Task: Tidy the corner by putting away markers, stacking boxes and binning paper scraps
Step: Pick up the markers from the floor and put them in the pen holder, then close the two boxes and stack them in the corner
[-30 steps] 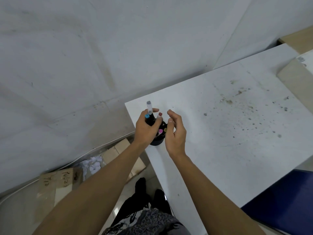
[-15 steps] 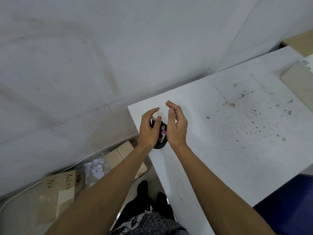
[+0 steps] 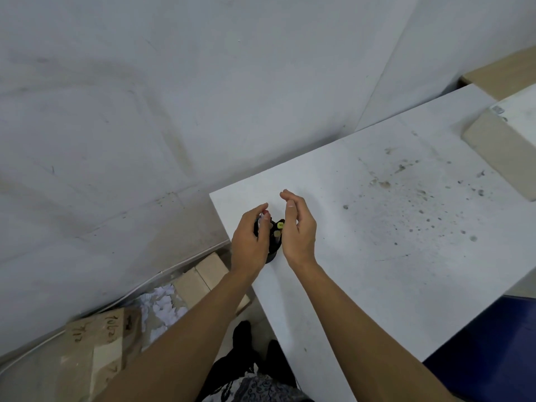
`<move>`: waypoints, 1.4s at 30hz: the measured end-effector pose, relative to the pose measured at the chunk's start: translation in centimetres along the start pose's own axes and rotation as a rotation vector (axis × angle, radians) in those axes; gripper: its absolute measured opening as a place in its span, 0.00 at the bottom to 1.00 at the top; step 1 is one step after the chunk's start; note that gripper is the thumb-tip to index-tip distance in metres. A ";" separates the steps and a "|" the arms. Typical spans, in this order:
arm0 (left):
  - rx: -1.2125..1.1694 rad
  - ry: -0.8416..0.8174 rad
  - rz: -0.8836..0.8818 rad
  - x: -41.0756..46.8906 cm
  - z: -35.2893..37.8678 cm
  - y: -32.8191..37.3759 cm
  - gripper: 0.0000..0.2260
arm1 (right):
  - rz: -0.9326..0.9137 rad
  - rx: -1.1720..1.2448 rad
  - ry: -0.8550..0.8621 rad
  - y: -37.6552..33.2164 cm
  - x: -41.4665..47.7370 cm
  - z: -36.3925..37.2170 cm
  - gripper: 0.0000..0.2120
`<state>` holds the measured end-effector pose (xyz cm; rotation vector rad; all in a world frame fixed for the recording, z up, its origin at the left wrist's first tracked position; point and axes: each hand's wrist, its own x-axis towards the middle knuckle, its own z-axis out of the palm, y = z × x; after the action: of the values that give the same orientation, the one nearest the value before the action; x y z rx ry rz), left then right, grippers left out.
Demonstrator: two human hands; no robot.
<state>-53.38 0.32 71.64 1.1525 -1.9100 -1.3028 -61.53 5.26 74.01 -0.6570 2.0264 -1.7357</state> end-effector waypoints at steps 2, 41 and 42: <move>0.042 -0.011 -0.001 -0.1 -0.1 0.2 0.19 | 0.003 0.004 -0.003 -0.1 -0.1 -0.2 0.13; -0.189 0.595 -0.234 -20.5 -25.8 -7.8 0.11 | -0.314 -0.090 -0.783 -3.4 -22.9 16.4 0.08; -0.194 0.596 -0.250 -21.6 -26.9 -8.5 0.11 | -0.307 -0.090 -0.793 -3.4 -24.3 17.3 0.08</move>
<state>-18.35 5.68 74.49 1.5024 -1.2149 -1.0724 -31.54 5.06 74.53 -1.4688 1.4864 -1.2180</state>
